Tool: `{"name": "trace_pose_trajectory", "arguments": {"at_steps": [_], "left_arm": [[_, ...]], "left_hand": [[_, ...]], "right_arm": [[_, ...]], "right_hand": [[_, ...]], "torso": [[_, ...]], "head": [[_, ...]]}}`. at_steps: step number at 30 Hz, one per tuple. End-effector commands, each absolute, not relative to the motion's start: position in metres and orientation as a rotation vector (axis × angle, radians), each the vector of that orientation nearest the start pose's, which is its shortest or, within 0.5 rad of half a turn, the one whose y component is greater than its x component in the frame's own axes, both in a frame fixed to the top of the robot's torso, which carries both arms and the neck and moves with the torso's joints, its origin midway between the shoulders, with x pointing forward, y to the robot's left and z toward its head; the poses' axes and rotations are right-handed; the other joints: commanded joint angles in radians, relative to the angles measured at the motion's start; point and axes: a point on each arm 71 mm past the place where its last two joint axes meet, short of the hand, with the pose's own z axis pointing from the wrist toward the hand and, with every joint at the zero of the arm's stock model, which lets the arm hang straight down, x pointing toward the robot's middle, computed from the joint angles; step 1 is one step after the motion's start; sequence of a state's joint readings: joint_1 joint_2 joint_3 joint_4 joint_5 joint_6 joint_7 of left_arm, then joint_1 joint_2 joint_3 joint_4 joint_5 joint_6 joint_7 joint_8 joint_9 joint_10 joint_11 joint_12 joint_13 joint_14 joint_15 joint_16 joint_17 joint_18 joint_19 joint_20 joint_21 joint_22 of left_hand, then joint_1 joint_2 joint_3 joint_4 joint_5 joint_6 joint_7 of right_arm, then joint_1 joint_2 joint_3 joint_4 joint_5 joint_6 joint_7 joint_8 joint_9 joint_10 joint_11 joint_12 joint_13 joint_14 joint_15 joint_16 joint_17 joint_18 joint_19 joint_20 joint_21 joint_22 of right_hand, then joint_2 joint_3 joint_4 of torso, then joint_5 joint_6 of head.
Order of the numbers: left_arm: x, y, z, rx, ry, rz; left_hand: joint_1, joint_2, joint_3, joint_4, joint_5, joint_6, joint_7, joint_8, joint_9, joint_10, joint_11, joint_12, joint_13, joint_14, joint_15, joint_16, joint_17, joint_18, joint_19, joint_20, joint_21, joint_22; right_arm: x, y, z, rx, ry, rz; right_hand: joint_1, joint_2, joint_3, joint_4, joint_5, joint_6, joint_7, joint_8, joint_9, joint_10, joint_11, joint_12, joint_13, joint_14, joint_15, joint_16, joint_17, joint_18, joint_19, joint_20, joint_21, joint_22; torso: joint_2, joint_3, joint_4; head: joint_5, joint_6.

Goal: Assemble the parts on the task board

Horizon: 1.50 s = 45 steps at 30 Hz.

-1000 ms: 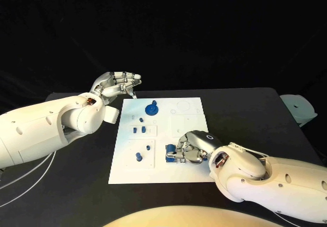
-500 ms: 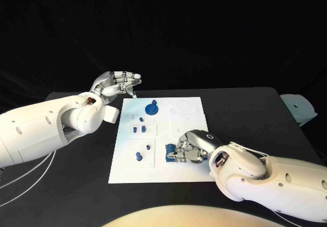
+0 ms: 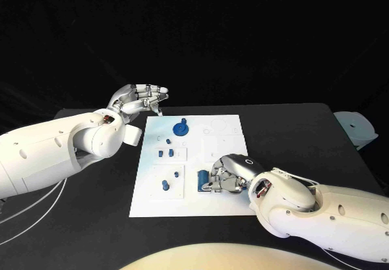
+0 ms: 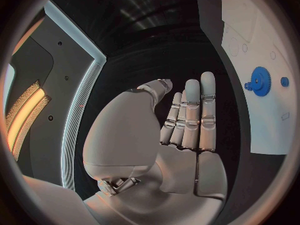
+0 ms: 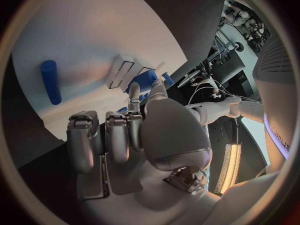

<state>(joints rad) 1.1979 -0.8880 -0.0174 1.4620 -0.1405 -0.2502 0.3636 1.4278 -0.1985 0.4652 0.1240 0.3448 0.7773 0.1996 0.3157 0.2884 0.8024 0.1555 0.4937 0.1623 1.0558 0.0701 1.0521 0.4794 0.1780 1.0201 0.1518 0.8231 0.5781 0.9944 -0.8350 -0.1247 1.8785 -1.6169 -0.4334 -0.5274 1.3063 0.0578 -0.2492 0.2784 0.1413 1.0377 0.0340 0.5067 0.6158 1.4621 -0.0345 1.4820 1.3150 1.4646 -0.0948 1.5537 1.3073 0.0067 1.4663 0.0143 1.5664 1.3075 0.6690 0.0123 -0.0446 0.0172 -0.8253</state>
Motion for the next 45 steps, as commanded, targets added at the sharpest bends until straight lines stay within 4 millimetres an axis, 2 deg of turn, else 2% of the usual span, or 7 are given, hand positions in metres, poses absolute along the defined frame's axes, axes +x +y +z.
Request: {"name": "trace_pose_trajectory", "arguments": {"at_steps": [1,13,17,27,32,39,45], "left_arm": [[0.500,0.244,-0.173,-0.979,1.448,-1.487],[0.500,0.246,-0.173,-0.980,1.447,-1.484],[0.500,0.246,-0.173,-0.980,1.447,-1.482],[0.500,0.246,-0.173,-0.979,1.448,-1.481],[0.500,0.246,-0.173,-0.979,1.447,-1.481],[0.500,0.247,-0.173,-0.980,1.447,-1.480],[0.501,0.246,-0.173,-0.979,1.447,-1.482]], "left_hand": [[-0.001,0.006,0.004,-0.005,0.003,-0.008,0.027,0.005,0.000,-0.006,0.003,0.003,0.001,-0.008,0.000,0.007,-0.001,0.007,-0.004,0.000,0.003,0.001],[-0.002,0.007,0.004,-0.004,0.003,-0.009,0.028,0.006,0.000,-0.007,0.003,0.004,0.001,-0.008,0.001,0.007,-0.001,0.006,-0.004,0.001,0.004,0.001],[-0.003,0.007,0.005,-0.004,0.002,-0.009,0.028,0.007,0.000,-0.009,0.004,0.004,0.001,-0.009,0.001,0.007,-0.002,0.006,-0.005,0.001,0.004,0.002],[-0.003,0.007,0.005,-0.004,0.002,-0.009,0.028,0.007,0.000,-0.009,0.004,0.004,0.001,-0.009,0.001,0.007,-0.002,0.006,-0.005,0.001,0.004,0.002],[-0.003,0.007,0.005,-0.004,0.002,-0.009,0.028,0.007,0.000,-0.009,0.004,0.004,0.001,-0.009,0.001,0.007,-0.002,0.006,-0.005,0.001,0.004,0.002],[-0.003,0.007,0.005,-0.004,0.002,-0.009,0.028,0.007,0.000,-0.009,0.004,0.004,0.001,-0.009,0.001,0.007,-0.002,0.006,-0.005,0.001,0.004,0.002],[-0.003,0.007,0.005,-0.004,0.002,-0.009,0.028,0.007,0.000,-0.009,0.004,0.004,0.001,-0.009,0.001,0.007,-0.002,0.006,-0.005,0.001,0.004,0.002]], "right_arm": [[0.356,-0.123,-0.257,-0.085,1.853,0.634],[0.356,-0.126,-0.257,-0.092,1.849,0.630],[0.355,-0.125,-0.257,-0.099,1.852,0.640],[0.353,-0.124,-0.256,-0.109,1.852,0.668],[0.352,-0.128,-0.254,-0.102,1.842,0.670],[0.355,-0.150,-0.244,-0.050,1.793,0.669],[0.361,-0.185,-0.233,0.026,1.785,0.636]], "right_hand": [[0.039,0.035,0.002,0.002,-0.003,0.001,-0.005,-0.003,-0.002,0.069,-0.007,0.000,0.194,0.099,-0.006,0.004,0.227,-0.007,0.105,-0.006,0.004,0.263],[0.042,0.034,0.001,0.005,-0.002,0.002,-0.006,-0.003,-0.002,0.070,-0.007,0.001,0.195,0.099,-0.006,0.004,0.228,-0.007,0.105,-0.006,0.004,0.263],[0.044,0.024,-0.005,0.008,-0.008,0.003,-0.005,-0.003,-0.003,0.070,-0.007,0.001,0.195,0.100,-0.006,0.004,0.229,-0.007,0.105,-0.006,0.004,0.263],[-0.010,-0.008,-0.033,0.014,-0.049,0.008,0.000,-0.001,-0.003,0.069,-0.003,-0.003,0.194,0.099,-0.002,0.004,0.229,-0.007,0.105,-0.003,0.004,0.263],[-0.014,-0.011,-0.034,0.014,-0.052,0.008,-0.001,0.000,-0.002,0.069,-0.003,-0.003,0.194,0.100,-0.002,0.004,0.229,-0.007,0.105,-0.003,0.004,0.263],[0.010,0.000,-0.019,0.009,-0.038,-0.006,0.002,-0.009,-0.006,0.060,-0.001,-0.023,0.182,0.099,-0.001,0.003,0.225,-0.007,0.105,-0.002,0.004,0.263],[0.065,0.008,-0.013,0.008,-0.002,-0.055,0.027,-0.059,-0.028,0.045,0.020,-0.054,0.164,0.095,0.015,-0.004,0.209,-0.007,0.105,0.010,0.004,0.263]], "torso": [[-0.001,0.0005,-0.0009],[0.000,0.0007,-0.0006],[0.000,0.0005,-0.0012],[0.000,0.0004,-0.0002],[0.000,0.0007,-0.0006],[-0.002,0.0005,-0.0026],[-0.003,0.0003,-0.0036]], "head": [[0.000,0.000],[0.003,0.002],[0.003,0.002],[0.003,0.001],[0.003,0.001],[0.002,0.003],[-0.007,0.011]]}}
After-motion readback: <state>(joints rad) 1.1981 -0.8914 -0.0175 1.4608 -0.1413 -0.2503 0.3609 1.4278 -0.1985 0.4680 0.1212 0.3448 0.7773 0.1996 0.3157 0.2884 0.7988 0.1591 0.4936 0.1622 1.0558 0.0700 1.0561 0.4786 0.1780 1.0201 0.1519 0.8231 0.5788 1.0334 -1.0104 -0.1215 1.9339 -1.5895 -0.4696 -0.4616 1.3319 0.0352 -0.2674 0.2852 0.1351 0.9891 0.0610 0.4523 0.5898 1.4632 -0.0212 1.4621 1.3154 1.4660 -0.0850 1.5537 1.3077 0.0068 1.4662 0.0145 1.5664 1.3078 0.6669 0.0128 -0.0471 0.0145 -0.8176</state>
